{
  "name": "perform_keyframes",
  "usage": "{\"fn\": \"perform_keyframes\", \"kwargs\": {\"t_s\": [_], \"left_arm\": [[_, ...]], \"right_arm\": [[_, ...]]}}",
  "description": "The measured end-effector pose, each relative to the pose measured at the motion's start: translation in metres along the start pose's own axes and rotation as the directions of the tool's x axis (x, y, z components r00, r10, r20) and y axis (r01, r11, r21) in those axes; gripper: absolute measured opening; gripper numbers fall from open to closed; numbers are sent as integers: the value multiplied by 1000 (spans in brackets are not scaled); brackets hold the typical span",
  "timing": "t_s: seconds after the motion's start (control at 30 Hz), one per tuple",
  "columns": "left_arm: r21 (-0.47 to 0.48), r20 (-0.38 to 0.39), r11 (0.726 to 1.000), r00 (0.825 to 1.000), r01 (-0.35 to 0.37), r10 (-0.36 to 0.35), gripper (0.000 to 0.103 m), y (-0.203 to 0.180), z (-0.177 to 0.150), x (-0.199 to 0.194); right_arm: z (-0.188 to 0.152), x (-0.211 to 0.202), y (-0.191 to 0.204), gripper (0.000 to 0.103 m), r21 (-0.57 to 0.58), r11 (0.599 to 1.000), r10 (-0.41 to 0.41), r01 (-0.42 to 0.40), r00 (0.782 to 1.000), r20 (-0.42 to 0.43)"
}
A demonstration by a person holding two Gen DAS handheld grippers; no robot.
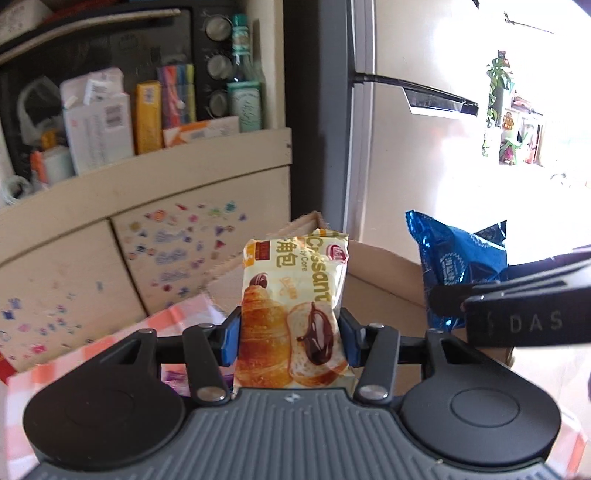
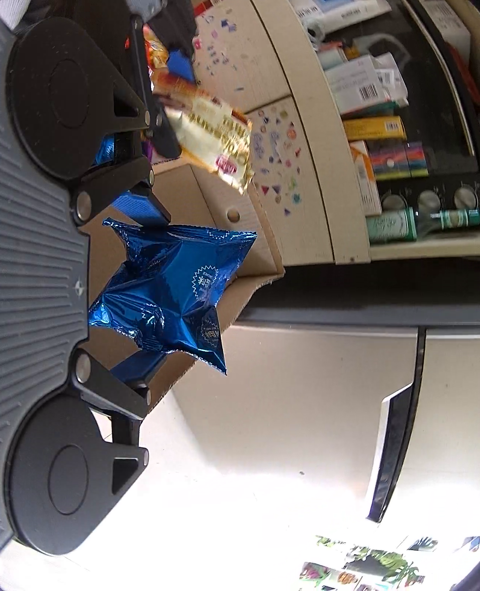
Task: Organize snacks
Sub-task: 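Open both tools to drop the blue bag and croissant pack into the box, then grasp the pink pack with the left tool while the right tool grasps the yellow waffle pack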
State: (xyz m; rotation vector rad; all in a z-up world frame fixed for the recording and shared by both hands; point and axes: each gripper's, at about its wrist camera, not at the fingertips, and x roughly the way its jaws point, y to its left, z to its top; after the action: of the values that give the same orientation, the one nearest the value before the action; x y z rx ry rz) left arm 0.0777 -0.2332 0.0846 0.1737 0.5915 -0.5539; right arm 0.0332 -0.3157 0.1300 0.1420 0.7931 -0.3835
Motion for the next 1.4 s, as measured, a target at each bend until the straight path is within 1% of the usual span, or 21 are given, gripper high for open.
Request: {"fn": "perform_keyframes", "kwargs": {"t_s": [0.07, 0.13, 0.2, 0.27, 0.33, 0.43, 0.5, 0.53, 0.73, 0.93, 1.03, 1.13, 1.23, 1.4], "left_arm": [[-34, -13, 999, 1000, 18, -19, 51, -1, 3, 10], [-65, -36, 997, 999, 31, -34, 52, -2, 5, 20], [-78, -53, 996, 997, 45, -49, 57, -3, 5, 27], [-69, -54, 996, 997, 55, -59, 72, -5, 6, 27], [-60, -45, 997, 997, 56, -59, 82, -5, 8, 23], [-56, -41, 996, 997, 68, -71, 82, 2, 11, 12], [-62, -50, 996, 996, 67, -70, 83, 9, 13, 5], [-62, -57, 996, 996, 63, -66, 86, 13, 12, 2], [-56, -90, 998, 996, 2, -7, 86, 43, 0, -20], [-110, -99, 992, 994, -57, 46, 88, 76, -11, -40], [-145, -109, 986, 992, -81, 66, 89, 93, -17, -48], [-155, -122, 982, 988, -113, 94, 89, 107, -24, -54], [-164, -139, 978, 984, -132, 109, 89, 119, -32, -59], [-185, -172, 966, 974, -178, 147, 89, 140, -47, -69]], "right_arm": [[2, 4, -7, 79, 34, 999, -16, 17, 1000, -7], [4, 8, -14, 80, 79, 997, -5, 7, 1000, -16], [4, 12, -19, 85, 122, 993, 10, -7, 1000, -25], [7, 16, -21, 86, 154, 988, 25, -20, 999, -28], [7, 16, -21, 86, 160, 987, 20, -16, 1000, -22], [7, 16, -17, 88, 158, 987, 27, -24, 1000, -16], [6, 15, -14, 89, 154, 987, 57, -53, 998, -21], [6, 15, -12, 90, 148, 987, 73, -69, 997, -20], [4, 13, 3, 93, 91, 985, 146, -144, 989, -23], [-2, 11, 28, 93, 6, 976, 216, -216, 976, -40], [-6, 8, 44, 93, -50, 962, 265, -268, 963, -51], [-13, 5, 59, 93, -106, 943, 309, -315, 948, -71], [-23, 5, 74, 93, -150, 921, 347, -361, 931, -109], [-40, 7, 93, 92, -192, 889, 385, -416, 906, -178]]}}
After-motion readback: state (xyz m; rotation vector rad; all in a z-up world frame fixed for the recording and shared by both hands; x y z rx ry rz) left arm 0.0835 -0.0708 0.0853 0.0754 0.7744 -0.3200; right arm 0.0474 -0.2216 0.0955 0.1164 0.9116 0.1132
